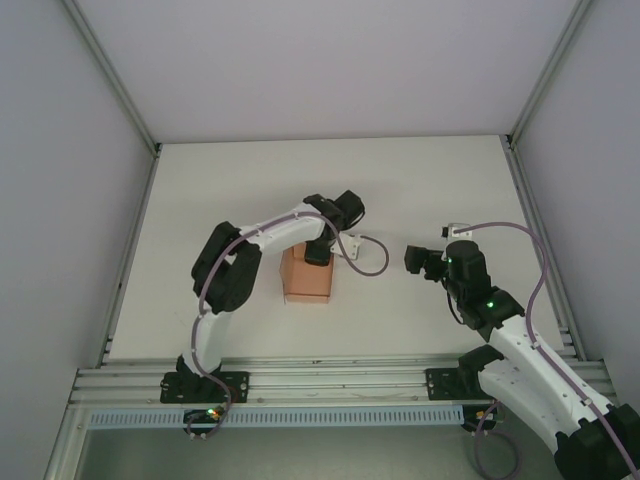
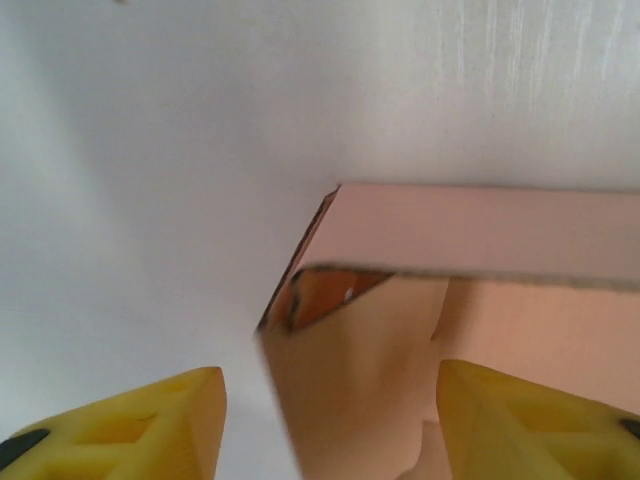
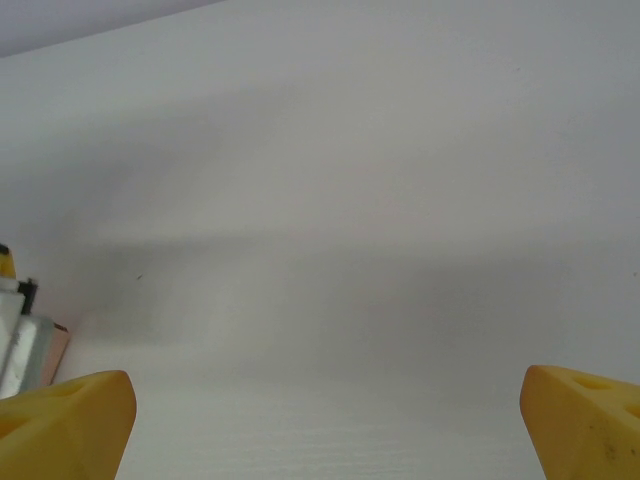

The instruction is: Assemble paper box

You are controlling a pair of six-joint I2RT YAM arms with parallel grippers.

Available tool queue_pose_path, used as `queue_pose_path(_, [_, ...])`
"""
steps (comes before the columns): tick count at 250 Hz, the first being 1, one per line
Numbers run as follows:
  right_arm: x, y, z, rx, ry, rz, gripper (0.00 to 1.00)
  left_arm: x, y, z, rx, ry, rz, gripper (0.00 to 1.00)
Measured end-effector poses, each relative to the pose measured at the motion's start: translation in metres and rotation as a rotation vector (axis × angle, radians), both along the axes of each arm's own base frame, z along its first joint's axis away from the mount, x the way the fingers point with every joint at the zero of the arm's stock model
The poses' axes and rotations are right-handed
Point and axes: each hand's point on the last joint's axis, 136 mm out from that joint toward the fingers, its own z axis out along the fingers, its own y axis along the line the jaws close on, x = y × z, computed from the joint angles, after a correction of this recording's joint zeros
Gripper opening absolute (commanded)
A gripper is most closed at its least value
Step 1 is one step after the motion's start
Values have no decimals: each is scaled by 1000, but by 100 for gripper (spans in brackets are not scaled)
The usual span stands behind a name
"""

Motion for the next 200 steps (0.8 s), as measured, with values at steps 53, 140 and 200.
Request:
queue_pose_path(53, [0,14,-2,-28,10,107,100,-6,-11,56,-151,-47,1,100])
queue_pose_path(140, [47,112,21,-72,77,669,93,27,49,240,-983,-359,600,100])
queue_pose_path(200, [92,213,13,-222,109,1163,83,12,194,195,-1259,-401,1363,100])
